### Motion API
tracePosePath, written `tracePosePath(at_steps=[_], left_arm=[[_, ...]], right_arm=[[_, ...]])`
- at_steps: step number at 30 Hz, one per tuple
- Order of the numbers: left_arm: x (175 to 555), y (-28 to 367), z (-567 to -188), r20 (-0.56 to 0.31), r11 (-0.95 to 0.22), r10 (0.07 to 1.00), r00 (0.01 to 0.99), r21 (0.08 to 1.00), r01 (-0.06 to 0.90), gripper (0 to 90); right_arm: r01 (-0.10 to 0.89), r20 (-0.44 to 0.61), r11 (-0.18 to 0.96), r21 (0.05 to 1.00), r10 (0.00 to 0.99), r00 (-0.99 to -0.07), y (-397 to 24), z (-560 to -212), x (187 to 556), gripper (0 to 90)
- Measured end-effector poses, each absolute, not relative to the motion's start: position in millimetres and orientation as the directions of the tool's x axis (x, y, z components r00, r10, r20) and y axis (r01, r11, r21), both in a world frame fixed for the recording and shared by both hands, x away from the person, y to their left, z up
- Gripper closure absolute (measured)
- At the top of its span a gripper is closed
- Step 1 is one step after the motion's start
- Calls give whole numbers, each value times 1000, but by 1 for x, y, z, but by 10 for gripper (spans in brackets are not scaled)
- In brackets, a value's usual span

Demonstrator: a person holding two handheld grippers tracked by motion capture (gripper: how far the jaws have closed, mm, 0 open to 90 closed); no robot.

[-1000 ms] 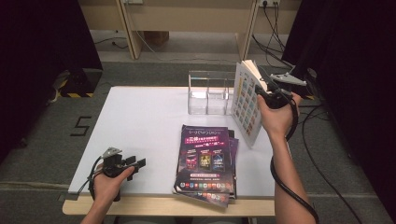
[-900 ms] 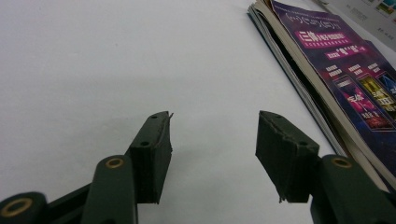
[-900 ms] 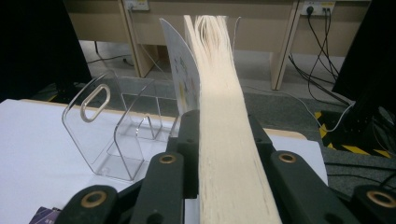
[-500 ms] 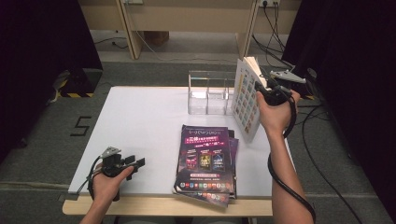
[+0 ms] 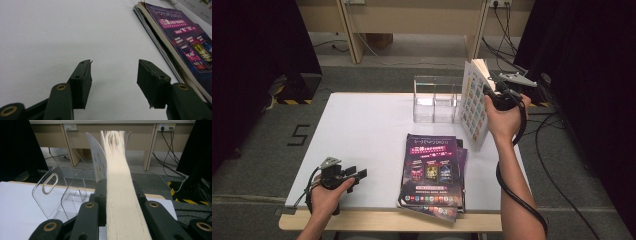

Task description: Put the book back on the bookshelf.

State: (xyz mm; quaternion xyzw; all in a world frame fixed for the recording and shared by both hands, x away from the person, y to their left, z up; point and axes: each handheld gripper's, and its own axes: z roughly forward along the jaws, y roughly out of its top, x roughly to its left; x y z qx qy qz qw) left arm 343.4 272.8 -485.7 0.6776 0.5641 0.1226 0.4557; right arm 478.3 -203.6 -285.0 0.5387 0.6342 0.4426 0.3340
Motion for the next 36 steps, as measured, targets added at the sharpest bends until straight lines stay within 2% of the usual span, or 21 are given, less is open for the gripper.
tracePosePath(at_steps=[36], left_arm=[[343, 274, -485, -350, 56, 876, 332, 757, 651, 447]], right_arm=[[358, 53, 16, 934, 982, -182, -193, -282, 488, 743]])
